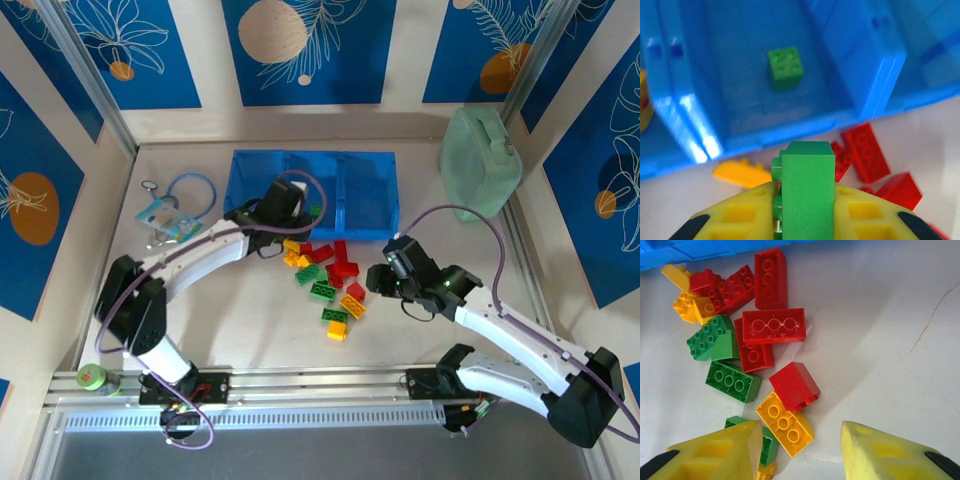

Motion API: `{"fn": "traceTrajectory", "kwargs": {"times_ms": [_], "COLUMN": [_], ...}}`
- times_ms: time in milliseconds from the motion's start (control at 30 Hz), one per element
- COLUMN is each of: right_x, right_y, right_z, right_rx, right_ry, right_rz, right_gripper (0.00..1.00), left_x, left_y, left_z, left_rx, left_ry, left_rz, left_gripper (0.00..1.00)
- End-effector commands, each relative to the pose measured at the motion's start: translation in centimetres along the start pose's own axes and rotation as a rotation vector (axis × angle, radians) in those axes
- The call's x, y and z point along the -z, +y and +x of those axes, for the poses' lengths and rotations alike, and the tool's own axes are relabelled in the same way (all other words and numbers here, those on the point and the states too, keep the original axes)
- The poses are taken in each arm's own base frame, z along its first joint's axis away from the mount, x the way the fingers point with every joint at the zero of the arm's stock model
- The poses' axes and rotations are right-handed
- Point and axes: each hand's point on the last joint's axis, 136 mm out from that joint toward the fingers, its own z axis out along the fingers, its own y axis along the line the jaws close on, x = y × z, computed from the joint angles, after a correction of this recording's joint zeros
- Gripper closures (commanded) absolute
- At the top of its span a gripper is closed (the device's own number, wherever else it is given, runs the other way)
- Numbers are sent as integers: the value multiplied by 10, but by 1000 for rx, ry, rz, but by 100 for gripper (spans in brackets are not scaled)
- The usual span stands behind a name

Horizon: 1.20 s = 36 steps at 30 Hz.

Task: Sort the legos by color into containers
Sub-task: Place the lego in the container, then pick up the lego from the bottom-center of the table.

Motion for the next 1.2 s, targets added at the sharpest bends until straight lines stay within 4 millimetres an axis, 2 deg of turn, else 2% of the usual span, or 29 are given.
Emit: {"fn": "traceTrajectory", "kwargs": {"times_ms": [0, 133, 300, 367, 433, 467, 600, 700, 767, 867, 1167], "right_x": [6, 12, 13, 13, 13, 14, 13, 10, 7, 2, -25], "right_y": [-1, -6, -13, -12, -8, -5, 3, 16, 24, 39, 86], "right_z": [8, 15, 21, 22, 22, 22, 22, 24, 27, 31, 43], "right_rx": [-22, -29, -29, -25, -15, -7, 38, 98, 146, 221, 351], "right_ry": [10, 11, 19, 22, 28, 29, 37, 57, 72, 99, 228], "right_rz": [-27, -35, -22, -30, -46, -55, -69, -90, -91, -84, -109], "right_gripper": [54, 54, 54, 52, 48, 47, 45, 44, 44, 44, 32], "left_x": [-26, -51, -68, -70, -61, -54, -12, 16, 30, 43, 56], "left_y": [12, 15, 19, 21, 18, 16, 5, 0, -2, 2, 42], "left_z": [-1, -11, -15, -17, -22, -24, -38, -38, -31, -7, 111], "left_rx": [-45, -50, -59, -61, -61, -64, -74, -82, -80, -54, 84], "left_ry": [69, 96, 109, 115, 122, 113, 1, -52, -80, -84, -19], "left_rz": [-57, -75, -99, -109, -111, -108, -78, -60, -45, -27, -36], "left_gripper": [74, 73, 70, 61, 36, 31, 28, 28, 28, 28, 29]}}
